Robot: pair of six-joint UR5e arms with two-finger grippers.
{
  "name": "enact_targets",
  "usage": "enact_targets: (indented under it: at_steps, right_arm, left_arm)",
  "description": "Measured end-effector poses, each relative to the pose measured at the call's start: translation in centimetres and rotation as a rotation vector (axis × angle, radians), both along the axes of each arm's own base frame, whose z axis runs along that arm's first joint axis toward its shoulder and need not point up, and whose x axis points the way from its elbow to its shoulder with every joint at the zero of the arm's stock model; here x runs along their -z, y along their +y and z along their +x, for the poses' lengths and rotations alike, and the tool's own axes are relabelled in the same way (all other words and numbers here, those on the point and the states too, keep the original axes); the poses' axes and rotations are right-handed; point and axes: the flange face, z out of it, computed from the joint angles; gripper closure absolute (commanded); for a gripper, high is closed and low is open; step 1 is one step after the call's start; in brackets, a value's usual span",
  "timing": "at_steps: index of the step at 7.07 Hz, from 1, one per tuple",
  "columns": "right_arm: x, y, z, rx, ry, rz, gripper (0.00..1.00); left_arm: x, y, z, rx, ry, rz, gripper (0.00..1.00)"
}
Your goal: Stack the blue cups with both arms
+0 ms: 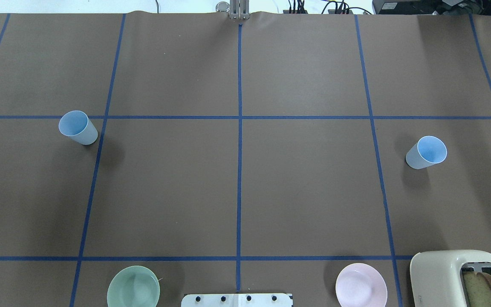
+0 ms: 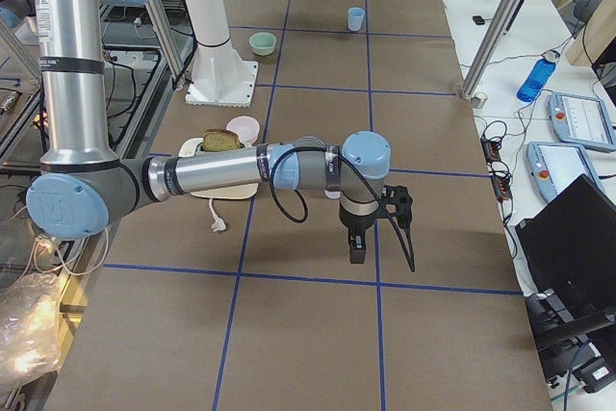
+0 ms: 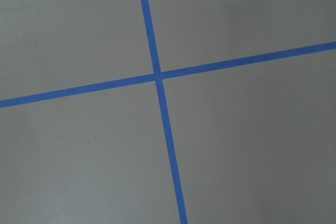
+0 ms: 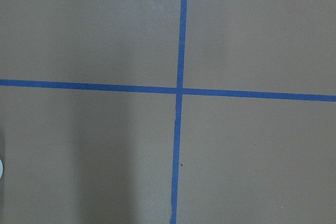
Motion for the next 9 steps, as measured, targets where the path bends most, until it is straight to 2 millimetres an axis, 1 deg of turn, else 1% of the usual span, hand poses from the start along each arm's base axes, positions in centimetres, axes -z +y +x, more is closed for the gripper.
enact_targets:
  at_steps: [1,2,3,4,5,6,7,8,9]
  right_arm:
    - [0.1,-0.2,0.0,0.001,0.000,0.003,0.00]
    - [0.4,-0.3,0.0,0.002,0.000,0.011,0.00]
    - [0.5,-0.5,0.0,0.005,0.002,0.028,0.00]
    - [0.8,-0.7,-0.4,0.016,0.006,0.058,0.00]
    - [1.3,-1.1,-1.3,0.033,0.008,0.102,0.00]
    - [1.5,-1.3,-2.3,0.045,-0.005,0.136,0.02]
    - [2.0,-1.0,-3.3,0.059,-0.033,0.161,0.01]
    - [2.6,-0.7,-4.4,0.082,-0.052,0.196,0.01]
    - [2.8,-0.4,-5.6,0.105,-0.064,0.231,0.01]
  left_arm:
    - [0.2,0.0,0.0,0.002,0.000,0.002,0.00]
    - [0.9,-0.3,0.1,0.003,0.000,0.011,0.00]
    - [2.6,-1.0,0.4,0.015,0.004,0.028,0.00]
    - [5.3,-2.0,0.8,0.049,0.015,0.039,0.02]
    - [8.4,-3.1,2.4,0.076,0.033,0.039,0.08]
    - [11.1,-4.1,5.5,0.075,0.050,0.030,0.07]
    - [13.2,-4.8,9.3,0.071,0.065,0.012,0.05]
    - [14.7,-4.9,13.3,0.068,0.083,0.002,0.04]
    - [15.3,-4.7,16.8,0.062,0.101,-0.002,0.04]
